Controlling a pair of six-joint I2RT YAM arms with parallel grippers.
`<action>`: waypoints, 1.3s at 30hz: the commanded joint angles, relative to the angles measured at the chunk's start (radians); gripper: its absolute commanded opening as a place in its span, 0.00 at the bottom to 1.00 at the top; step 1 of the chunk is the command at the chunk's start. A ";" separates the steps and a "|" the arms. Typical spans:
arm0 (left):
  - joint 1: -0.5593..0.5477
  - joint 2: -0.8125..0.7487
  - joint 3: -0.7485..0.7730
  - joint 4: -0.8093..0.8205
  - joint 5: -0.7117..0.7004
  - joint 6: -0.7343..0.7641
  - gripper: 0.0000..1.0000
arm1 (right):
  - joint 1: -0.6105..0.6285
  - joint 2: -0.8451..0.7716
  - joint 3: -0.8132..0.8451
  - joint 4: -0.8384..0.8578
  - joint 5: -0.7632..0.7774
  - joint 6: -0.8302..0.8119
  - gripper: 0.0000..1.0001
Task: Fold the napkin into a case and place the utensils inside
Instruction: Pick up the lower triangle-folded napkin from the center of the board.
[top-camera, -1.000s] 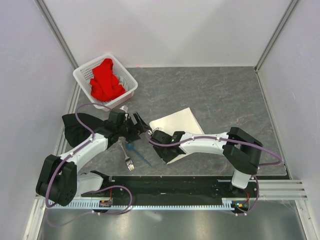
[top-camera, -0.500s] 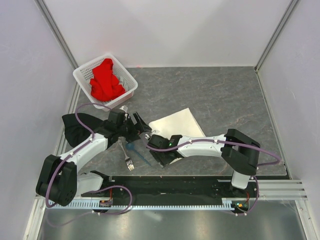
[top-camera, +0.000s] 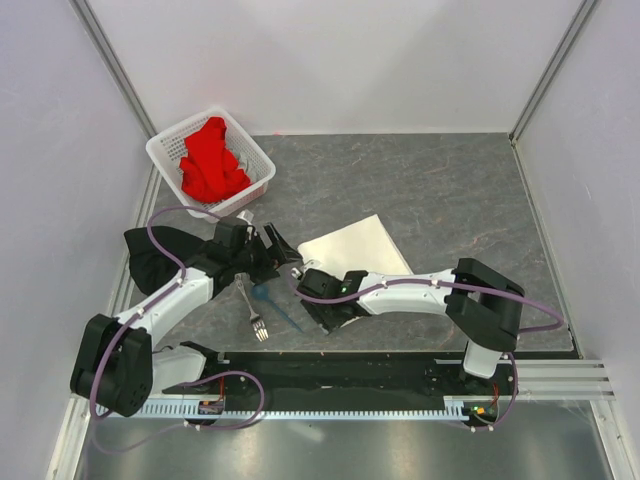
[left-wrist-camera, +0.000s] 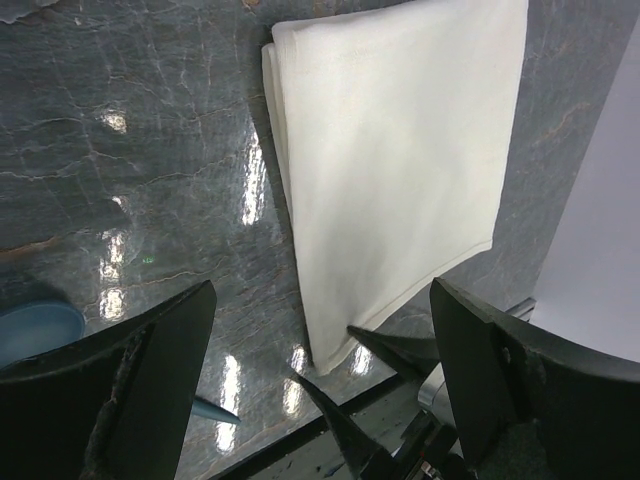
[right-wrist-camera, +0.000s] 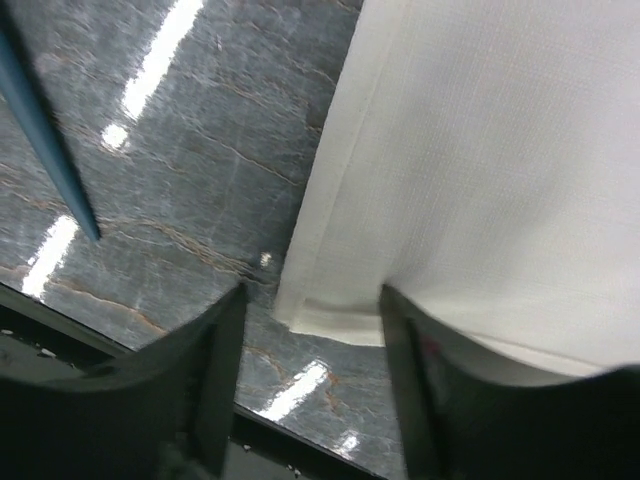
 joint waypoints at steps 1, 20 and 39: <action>0.011 -0.027 0.008 0.000 0.016 0.041 0.95 | -0.007 0.109 -0.085 -0.037 0.097 -0.017 0.51; -0.020 0.157 0.054 0.115 0.131 0.012 1.00 | -0.156 -0.229 -0.048 0.041 -0.170 0.017 0.00; -0.043 0.459 0.198 0.218 0.088 -0.100 0.98 | -0.285 -0.360 -0.149 0.132 -0.345 0.026 0.00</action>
